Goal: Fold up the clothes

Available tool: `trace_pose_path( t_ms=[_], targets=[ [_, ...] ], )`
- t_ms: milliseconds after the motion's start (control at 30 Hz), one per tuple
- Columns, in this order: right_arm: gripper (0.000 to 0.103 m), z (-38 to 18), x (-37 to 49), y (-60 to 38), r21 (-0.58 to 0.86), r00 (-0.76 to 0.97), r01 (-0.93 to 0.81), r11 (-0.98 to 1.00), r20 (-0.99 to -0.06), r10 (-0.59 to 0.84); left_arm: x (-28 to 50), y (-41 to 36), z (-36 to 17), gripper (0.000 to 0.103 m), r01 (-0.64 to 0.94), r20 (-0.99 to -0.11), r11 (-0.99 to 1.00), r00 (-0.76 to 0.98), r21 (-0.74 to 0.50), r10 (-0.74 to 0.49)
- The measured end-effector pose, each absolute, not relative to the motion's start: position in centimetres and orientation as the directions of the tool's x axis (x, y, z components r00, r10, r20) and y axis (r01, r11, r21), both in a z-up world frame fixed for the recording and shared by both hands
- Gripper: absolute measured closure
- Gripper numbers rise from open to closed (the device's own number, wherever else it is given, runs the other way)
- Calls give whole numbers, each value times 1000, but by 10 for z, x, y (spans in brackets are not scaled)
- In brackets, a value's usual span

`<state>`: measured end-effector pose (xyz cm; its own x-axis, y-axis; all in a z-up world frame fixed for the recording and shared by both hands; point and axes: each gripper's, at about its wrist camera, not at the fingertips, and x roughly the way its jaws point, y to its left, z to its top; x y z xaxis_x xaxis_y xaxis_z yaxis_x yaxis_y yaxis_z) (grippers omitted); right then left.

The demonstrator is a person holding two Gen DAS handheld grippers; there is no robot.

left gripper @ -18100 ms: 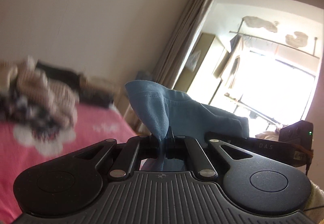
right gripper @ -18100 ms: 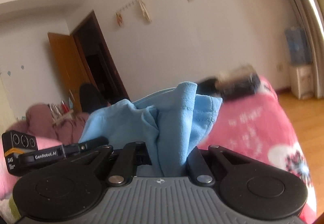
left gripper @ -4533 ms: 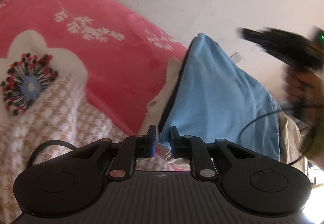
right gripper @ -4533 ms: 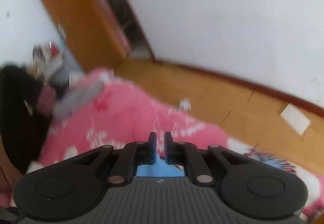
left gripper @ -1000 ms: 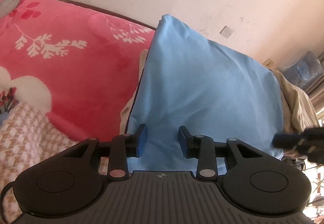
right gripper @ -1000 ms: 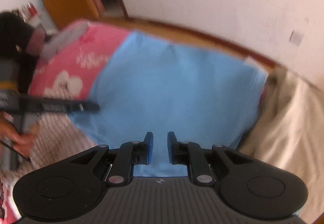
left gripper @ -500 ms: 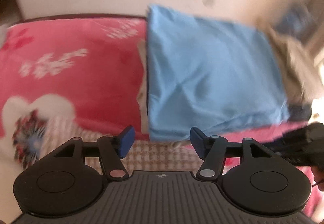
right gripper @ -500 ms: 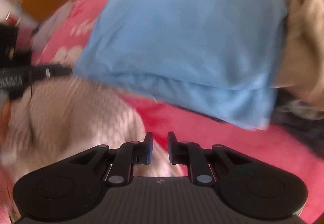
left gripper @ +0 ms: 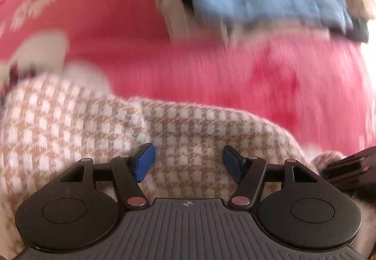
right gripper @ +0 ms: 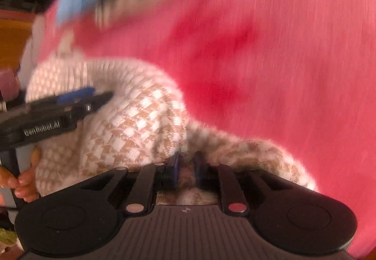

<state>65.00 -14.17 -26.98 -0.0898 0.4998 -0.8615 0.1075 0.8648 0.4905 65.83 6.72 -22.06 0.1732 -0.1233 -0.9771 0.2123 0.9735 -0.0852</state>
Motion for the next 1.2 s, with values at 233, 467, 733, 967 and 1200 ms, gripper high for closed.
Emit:
trace_pose_path(
  t_ms=[233, 467, 733, 967, 1200],
  targets=[
    [88, -281, 609, -132, 512, -142, 137, 848, -837, 529, 615, 66, -217, 38, 252, -992, 968, 113, -23, -53],
    [72, -257, 626, -190, 557, 7, 128, 820, -828, 561, 621, 55, -175, 37, 155, -978, 985, 204, 76, 44],
    [62, -202, 639, -212, 335, 322, -228, 914, -860, 395, 631, 18, -115, 23, 23, -847, 996, 525, -86, -85],
    [60, -164, 634, -220, 182, 523, -150, 972, -819, 235, 613, -33, -114, 4, -77, -763, 992, 646, -100, -27],
    [59, -132, 566, -238, 84, 568, -27, 996, -819, 84, 568, -64, -93, 0, -76, -731, 994, 683, -82, -8]
  ],
)
